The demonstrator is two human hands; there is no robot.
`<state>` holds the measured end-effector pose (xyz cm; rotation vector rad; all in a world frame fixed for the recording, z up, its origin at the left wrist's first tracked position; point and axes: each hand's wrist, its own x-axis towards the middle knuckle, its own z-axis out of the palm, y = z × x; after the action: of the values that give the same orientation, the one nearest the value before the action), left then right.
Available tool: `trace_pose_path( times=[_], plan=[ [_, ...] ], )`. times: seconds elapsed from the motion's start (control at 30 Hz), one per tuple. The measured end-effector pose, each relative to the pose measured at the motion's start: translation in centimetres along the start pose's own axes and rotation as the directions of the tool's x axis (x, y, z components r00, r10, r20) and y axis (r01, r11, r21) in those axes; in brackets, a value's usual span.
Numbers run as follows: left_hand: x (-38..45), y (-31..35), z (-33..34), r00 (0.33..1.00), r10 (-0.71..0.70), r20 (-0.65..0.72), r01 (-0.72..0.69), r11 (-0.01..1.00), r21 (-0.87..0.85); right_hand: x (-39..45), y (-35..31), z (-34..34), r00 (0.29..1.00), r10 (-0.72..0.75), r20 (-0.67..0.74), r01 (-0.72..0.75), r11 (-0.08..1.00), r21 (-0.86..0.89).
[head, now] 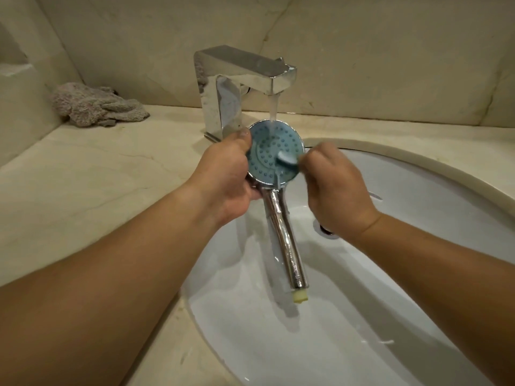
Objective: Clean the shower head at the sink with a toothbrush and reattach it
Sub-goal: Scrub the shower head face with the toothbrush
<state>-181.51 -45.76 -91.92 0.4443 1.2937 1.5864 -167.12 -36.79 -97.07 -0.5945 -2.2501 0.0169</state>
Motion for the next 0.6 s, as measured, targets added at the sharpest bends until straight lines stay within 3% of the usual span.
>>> trace_pose_path(
  times=[0.07, 0.2, 0.3, 0.43, 0.53, 0.6],
  plan=[
    [0.0, 0.0, 0.0, 1.000, 0.005, 0.002, -0.005, 1.000, 0.013, 0.6, 0.1, -0.2, 0.988, 0.137, -0.073, -0.134, 0.990, 0.048],
    [0.1, -0.2, 0.1, 1.000, 0.019, 0.014, -0.019, 0.998, 0.057, 0.4, -0.7, 0.1, 0.999, 0.023, -0.025, -0.022, 0.999, 0.034],
    [0.1, -0.4, 0.2, 0.999, 0.025, 0.027, -0.027, 0.997, 0.067, 1.3, -0.4, -0.3, 0.973, 0.209, -0.092, -0.201, 0.975, 0.093],
    [0.4, -0.5, 0.1, 0.999, 0.024, 0.029, -0.027, 0.995, 0.092, 1.6, -1.8, 0.0, 0.990, 0.131, -0.050, -0.127, 0.988, 0.083],
    [0.5, -0.6, 0.2, 0.999, 0.028, 0.030, -0.031, 0.994, 0.108, 2.5, -1.5, -0.5, 0.959, 0.277, -0.065, -0.268, 0.957, 0.114],
    [0.5, -0.6, 0.3, 0.999, 0.020, 0.032, -0.024, 0.993, 0.119, 2.6, -1.5, -0.6, 0.960, 0.274, -0.064, -0.265, 0.957, 0.117]
  ],
)
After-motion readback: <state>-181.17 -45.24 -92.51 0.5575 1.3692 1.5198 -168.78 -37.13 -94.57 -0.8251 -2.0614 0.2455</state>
